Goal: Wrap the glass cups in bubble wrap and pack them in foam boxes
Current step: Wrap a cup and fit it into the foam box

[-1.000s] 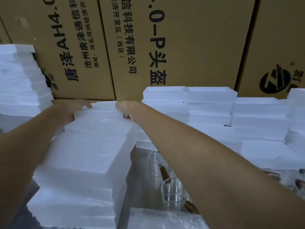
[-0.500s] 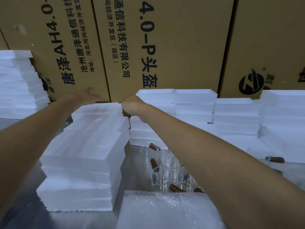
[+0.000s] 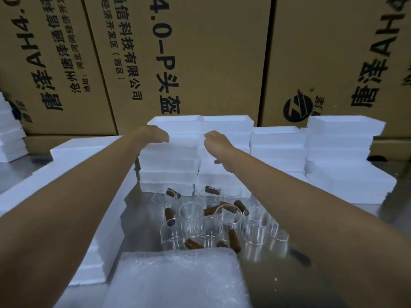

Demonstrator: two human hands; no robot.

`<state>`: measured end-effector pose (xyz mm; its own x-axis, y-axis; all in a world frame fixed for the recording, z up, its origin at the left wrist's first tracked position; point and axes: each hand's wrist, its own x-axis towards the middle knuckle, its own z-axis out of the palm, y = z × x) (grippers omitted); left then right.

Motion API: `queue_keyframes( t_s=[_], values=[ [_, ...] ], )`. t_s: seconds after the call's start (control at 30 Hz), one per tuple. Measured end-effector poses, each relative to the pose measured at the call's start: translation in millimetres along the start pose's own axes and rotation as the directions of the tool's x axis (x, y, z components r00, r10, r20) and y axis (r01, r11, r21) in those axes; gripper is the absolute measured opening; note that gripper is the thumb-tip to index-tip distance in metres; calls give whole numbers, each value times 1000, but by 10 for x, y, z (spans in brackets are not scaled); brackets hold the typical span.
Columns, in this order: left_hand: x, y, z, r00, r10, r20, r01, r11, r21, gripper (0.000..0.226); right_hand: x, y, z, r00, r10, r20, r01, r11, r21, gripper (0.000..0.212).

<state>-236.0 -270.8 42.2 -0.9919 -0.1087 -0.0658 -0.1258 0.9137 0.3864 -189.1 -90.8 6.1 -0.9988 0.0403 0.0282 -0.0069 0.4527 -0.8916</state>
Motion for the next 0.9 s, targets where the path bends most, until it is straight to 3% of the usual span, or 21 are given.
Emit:
queue_keyframes(
  t_s=[0.2, 0.33, 0.53, 0.63, 0.73, 0.9],
  values=[
    [217, -236, 172, 989, -138, -45, 117, 943, -312, 48, 235, 276, 186, 977, 57, 206, -77, 993, 88, 61],
    [202, -252, 152, 987, -150, -55, 123, 932, -341, 52, 211, 331, 294, 965, 31, 259, -87, 974, 209, 65],
    [-95, -88, 27, 995, -5, -100, -30, 936, -349, 55, -128, 167, -77, 996, -56, 70, 38, 972, 230, 67],
    [-458, 70, -7, 991, 48, -121, -92, 919, -383, 51, -451, 170, -442, 993, -90, -79, 99, 987, 125, 56],
    [-959, 150, -15, 988, 155, -24, -147, 867, -476, 65, -899, 280, -850, 968, -95, -232, 99, 995, 5, 31],
    [-1887, 316, 291, 924, 337, 178, -212, 843, -495, 55, -1858, 659, -1436, 940, -160, -301, 68, 953, -296, 50]
  ],
)
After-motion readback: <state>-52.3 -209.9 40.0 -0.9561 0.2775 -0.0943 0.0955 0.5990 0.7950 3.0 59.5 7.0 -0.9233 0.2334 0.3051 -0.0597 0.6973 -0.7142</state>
